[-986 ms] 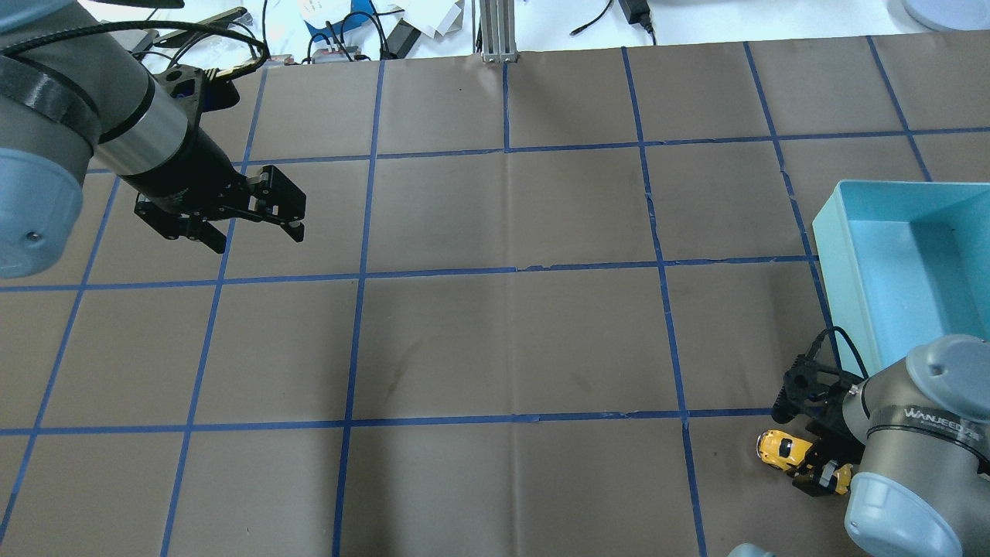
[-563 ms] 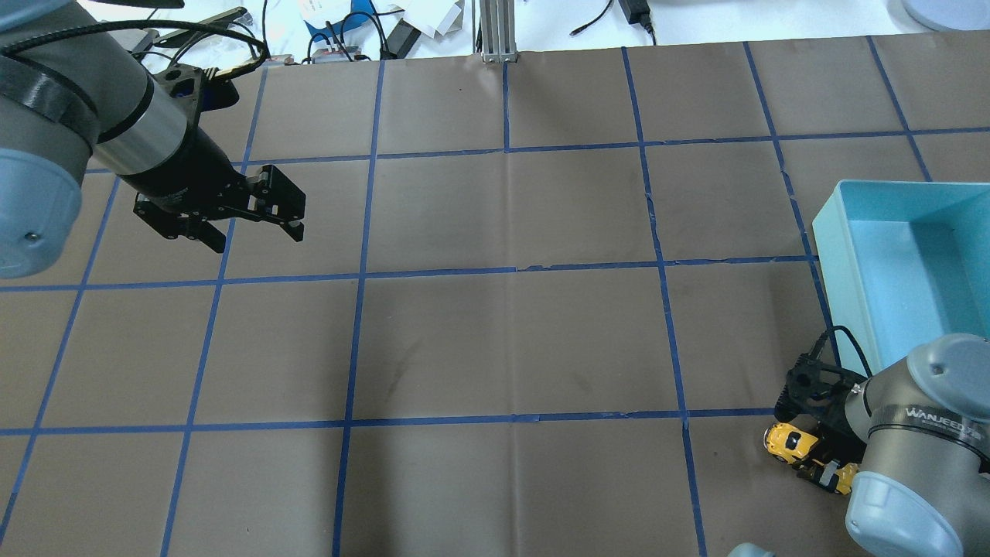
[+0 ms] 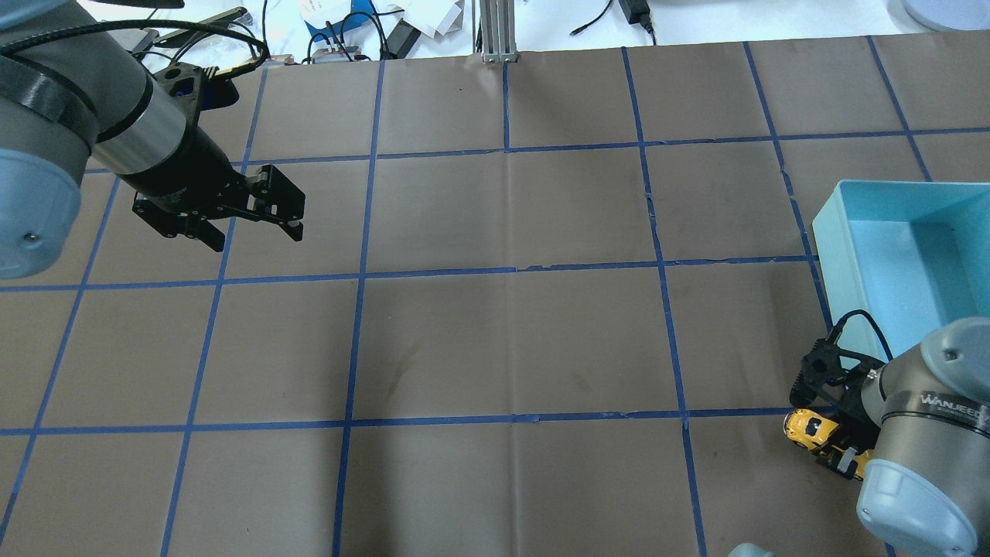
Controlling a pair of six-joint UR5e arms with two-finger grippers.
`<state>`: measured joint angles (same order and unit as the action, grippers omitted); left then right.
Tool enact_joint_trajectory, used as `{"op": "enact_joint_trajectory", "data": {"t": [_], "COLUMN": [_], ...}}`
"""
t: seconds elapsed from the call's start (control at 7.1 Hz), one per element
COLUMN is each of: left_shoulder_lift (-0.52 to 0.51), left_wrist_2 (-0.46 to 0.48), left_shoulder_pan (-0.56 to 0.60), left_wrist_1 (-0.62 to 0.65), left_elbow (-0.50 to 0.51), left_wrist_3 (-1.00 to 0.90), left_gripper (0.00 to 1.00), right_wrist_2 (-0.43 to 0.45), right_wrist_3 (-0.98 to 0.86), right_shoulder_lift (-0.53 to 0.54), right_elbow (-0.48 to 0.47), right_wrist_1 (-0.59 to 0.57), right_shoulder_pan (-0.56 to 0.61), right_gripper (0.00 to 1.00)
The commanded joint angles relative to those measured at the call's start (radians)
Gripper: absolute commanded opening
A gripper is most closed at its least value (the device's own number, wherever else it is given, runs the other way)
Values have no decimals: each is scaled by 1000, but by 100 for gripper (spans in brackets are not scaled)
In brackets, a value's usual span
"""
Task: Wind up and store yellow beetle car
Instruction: 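Hold the yellow car closed in the right gripper and lift slightly, then carry the car with the right gripper over into the light-blue bin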
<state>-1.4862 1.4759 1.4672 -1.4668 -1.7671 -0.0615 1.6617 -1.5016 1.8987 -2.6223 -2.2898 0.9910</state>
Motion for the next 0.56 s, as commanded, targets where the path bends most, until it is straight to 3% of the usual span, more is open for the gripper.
{"op": "enact_joint_trajectory", "data": {"t": [0.0,0.28,0.42], "left_shoulder_lift": [-3,-5,-5], "left_wrist_2": [1,1,3], "left_shoulder_pan": [-1,-1,-1], "left_wrist_1": [2,2,3], "left_elbow": [-2,-2,-2], "left_wrist_3": [-3,-4,-4], "left_gripper": [100,100,100], "right_wrist_2": [0,-8,-10], "right_wrist_3": [0,1,6], "right_shoulder_lift": [5,10,11], "right_elbow": [42,86,153], "right_wrist_1": [78,160,267], "right_shoulder_pan": [0,0,0], "right_gripper": [40,39,39]}}
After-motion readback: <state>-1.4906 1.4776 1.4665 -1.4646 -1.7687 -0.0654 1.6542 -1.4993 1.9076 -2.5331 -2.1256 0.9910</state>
